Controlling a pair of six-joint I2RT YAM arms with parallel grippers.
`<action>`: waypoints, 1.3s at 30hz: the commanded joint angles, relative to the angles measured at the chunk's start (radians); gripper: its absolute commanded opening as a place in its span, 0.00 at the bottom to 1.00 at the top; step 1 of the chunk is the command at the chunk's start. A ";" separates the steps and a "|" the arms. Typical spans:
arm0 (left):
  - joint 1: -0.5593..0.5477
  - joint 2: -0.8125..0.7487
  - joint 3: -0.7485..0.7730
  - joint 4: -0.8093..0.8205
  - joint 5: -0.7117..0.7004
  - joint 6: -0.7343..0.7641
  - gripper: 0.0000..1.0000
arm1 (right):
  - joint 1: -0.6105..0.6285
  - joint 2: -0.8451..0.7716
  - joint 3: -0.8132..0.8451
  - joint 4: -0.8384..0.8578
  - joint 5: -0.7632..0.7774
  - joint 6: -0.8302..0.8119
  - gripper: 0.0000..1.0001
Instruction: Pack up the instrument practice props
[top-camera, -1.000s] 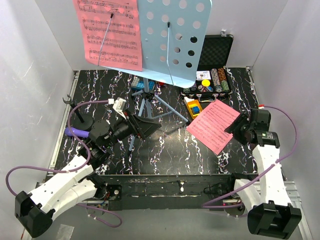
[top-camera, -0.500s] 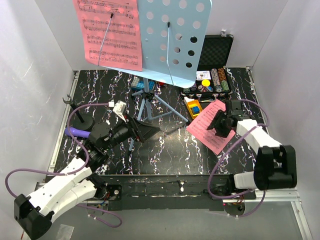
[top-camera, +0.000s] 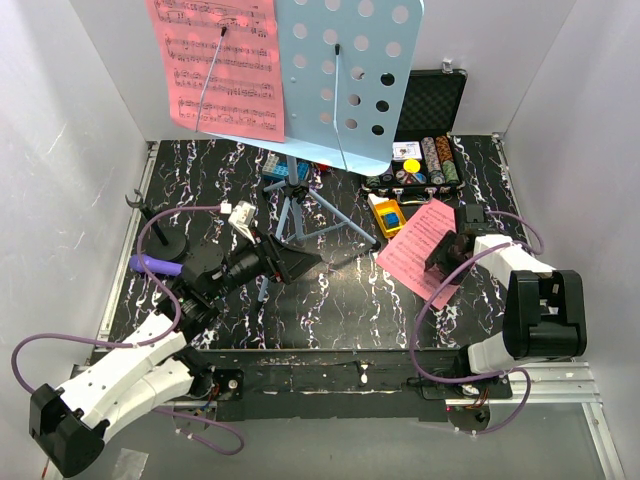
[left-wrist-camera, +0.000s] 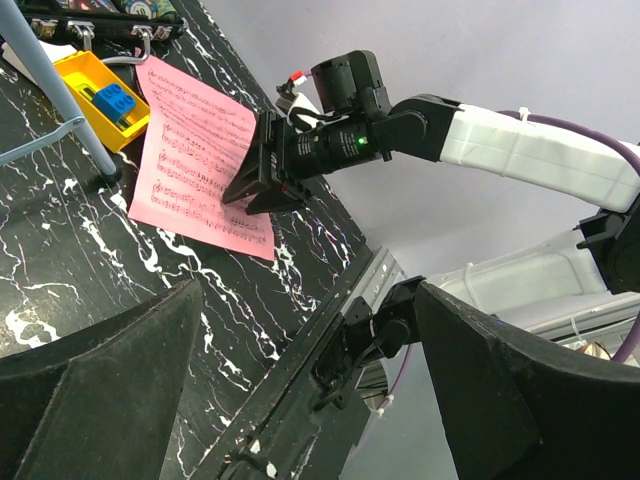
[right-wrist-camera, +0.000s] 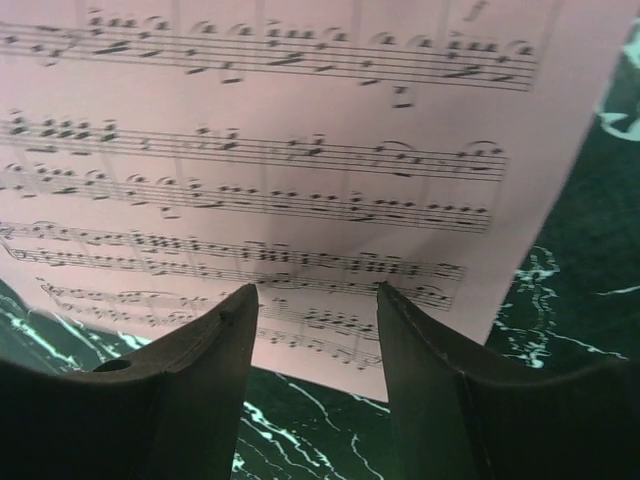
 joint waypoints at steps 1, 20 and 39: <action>0.003 -0.010 0.009 0.001 0.008 0.006 0.88 | -0.042 -0.006 -0.024 -0.054 0.043 0.013 0.58; 0.003 -0.043 -0.027 0.004 0.008 -0.009 0.88 | -0.142 -0.236 0.008 -0.132 0.025 -0.050 0.61; 0.002 -0.286 0.296 -0.401 -0.253 0.333 0.91 | 0.522 -0.934 0.109 0.018 -0.190 -0.353 0.54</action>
